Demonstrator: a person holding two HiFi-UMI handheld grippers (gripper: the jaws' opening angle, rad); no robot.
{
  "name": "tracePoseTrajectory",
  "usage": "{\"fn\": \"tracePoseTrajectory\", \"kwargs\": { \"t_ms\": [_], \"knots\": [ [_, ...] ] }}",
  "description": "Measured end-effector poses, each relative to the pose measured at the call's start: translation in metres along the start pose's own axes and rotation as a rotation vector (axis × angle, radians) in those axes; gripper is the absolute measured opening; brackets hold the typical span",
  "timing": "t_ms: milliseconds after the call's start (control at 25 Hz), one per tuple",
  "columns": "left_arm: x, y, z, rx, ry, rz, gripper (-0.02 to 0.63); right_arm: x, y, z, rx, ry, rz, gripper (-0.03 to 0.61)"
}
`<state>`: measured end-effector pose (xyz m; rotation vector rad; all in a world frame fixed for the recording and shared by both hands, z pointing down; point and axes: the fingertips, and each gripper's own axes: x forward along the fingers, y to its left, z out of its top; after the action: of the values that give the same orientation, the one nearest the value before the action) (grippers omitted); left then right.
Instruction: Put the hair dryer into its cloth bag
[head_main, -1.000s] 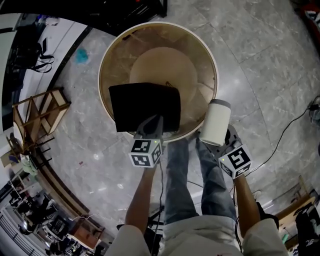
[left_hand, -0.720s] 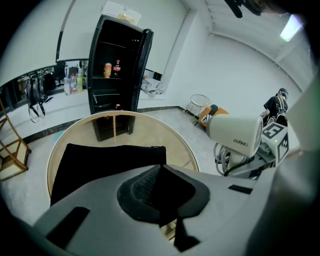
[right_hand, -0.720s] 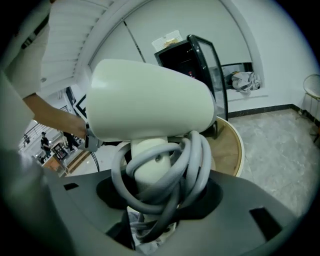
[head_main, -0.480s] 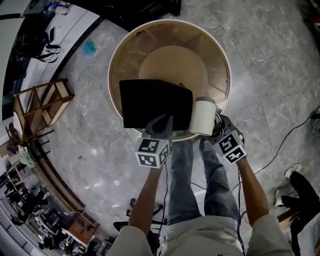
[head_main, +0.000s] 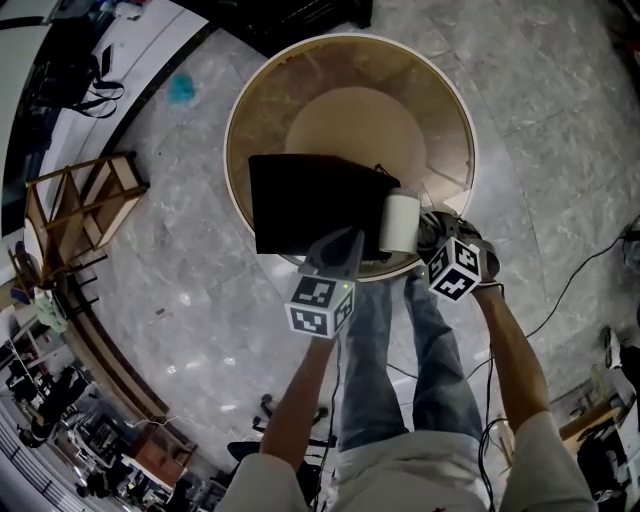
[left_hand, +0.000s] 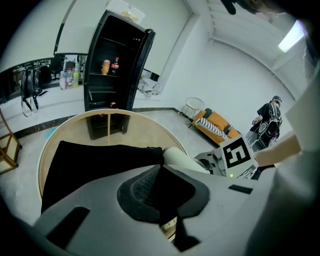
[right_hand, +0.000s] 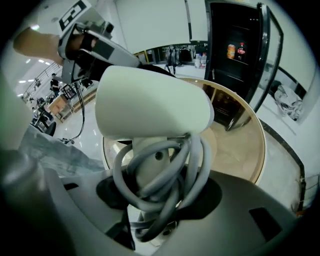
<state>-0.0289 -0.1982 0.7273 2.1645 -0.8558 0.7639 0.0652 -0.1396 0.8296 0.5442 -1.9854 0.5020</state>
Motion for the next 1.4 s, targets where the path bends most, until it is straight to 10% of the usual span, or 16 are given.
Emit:
{"fn": "tracePoseTrajectory", "kwargs": {
  "t_ms": [600, 1400],
  "knots": [
    [0.004, -0.013, -0.006, -0.028, -0.004, -0.092, 0.037, 0.046, 0.002, 0.026, -0.249, 0.195, -0.065, 0.253],
    [0.007, -0.012, -0.012, -0.126, -0.007, -0.191, 0.037, 0.069, 0.008, 0.067, -0.412, 0.193, -0.073, 0.264]
  ]
}}
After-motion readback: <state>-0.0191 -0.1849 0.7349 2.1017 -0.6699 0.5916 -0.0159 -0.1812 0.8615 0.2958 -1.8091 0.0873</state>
